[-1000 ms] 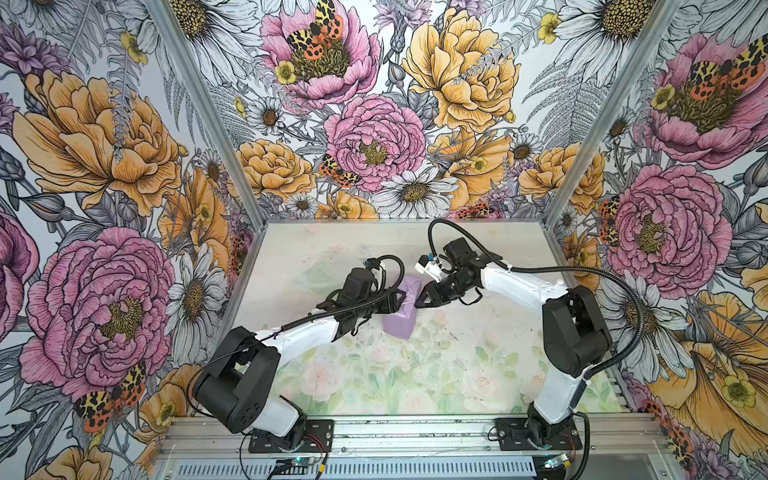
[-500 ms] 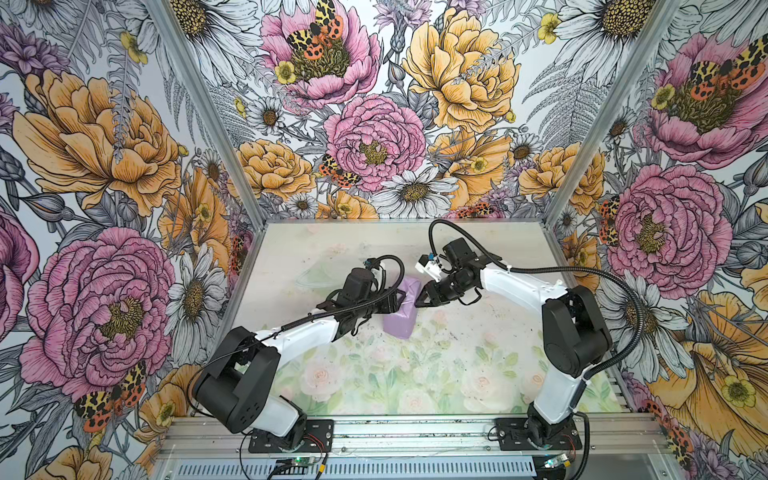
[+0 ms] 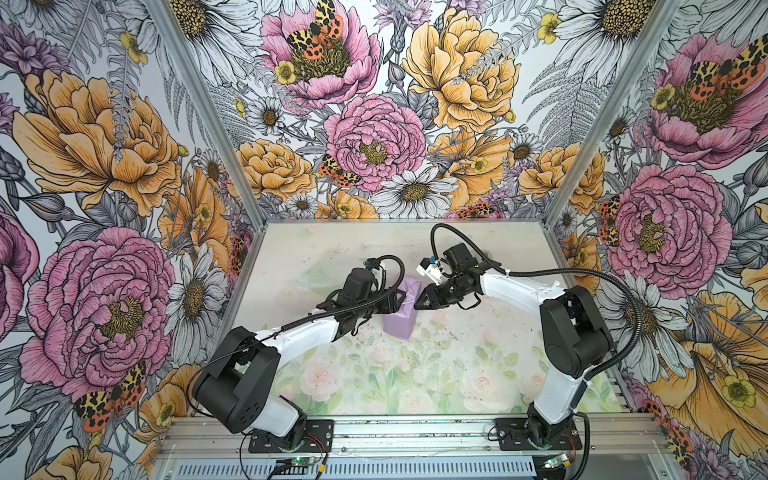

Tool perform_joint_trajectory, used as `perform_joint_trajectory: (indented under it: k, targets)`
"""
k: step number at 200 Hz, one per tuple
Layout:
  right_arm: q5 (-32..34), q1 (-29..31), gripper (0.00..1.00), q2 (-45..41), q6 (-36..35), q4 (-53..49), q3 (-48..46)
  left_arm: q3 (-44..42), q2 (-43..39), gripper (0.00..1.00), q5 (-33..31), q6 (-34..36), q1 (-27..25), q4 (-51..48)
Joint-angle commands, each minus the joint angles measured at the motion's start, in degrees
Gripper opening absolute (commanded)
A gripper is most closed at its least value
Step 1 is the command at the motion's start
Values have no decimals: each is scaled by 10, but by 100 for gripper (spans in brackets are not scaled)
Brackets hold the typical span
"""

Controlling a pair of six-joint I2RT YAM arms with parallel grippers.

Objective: Wrap the gift box in paper

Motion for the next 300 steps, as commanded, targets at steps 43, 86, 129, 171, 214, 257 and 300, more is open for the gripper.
perform_joint_trajectory:
  k: [43,86,129,171,214,257,300]
  targets:
    - [11,-9,30,-57,18,60,-42,-5,7,63,0,21,-11,-57]
    - [12,-25,30,-107,43,98,-106,-6,7,63,0,22,-11,-57]
    - [23,-21,13,-182,118,227,-203,-7,7,63,-2,22,-11,-57]
    - [26,-5,5,-207,203,397,-283,-4,7,63,-1,23,-11,-57]
    - [20,13,5,-193,210,425,-275,-3,5,64,-2,24,-11,-61]
    - [14,22,3,-182,210,426,-271,-4,4,63,-3,24,-11,-61]
    - [13,29,3,-177,210,427,-266,-4,4,63,-2,24,-12,-61]
